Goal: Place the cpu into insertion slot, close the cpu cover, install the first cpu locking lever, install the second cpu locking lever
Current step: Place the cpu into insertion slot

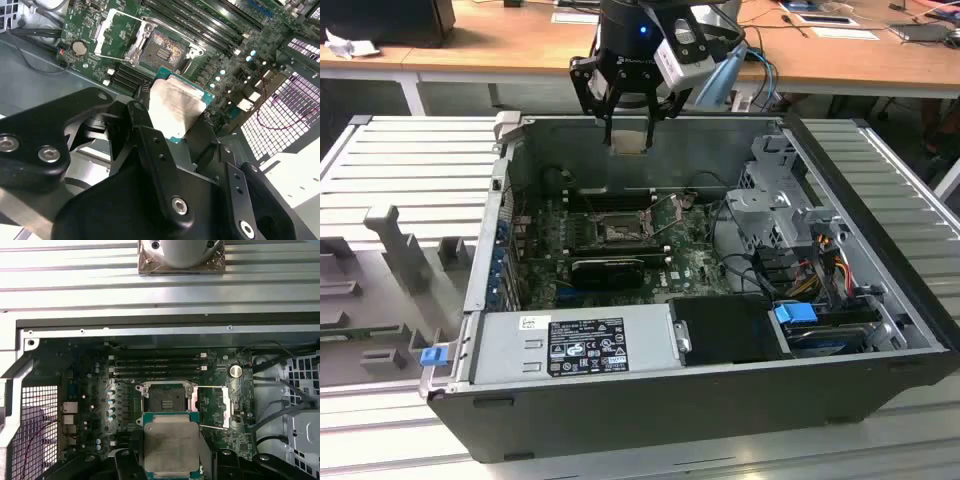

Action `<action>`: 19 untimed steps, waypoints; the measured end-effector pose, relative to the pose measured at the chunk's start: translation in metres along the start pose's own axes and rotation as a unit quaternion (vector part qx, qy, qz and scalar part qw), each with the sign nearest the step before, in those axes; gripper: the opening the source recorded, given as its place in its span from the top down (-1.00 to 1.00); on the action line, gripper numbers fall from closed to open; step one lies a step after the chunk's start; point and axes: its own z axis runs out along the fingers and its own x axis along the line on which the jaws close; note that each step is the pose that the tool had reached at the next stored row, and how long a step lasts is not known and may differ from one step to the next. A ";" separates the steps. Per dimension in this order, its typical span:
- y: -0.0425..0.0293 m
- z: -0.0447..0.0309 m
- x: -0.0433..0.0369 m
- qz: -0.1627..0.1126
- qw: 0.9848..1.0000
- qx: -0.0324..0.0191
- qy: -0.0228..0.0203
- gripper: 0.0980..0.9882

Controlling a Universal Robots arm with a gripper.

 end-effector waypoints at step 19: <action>-0.0001 0.0003 0.0047 0.035 0.999 -0.001 -0.003 0.02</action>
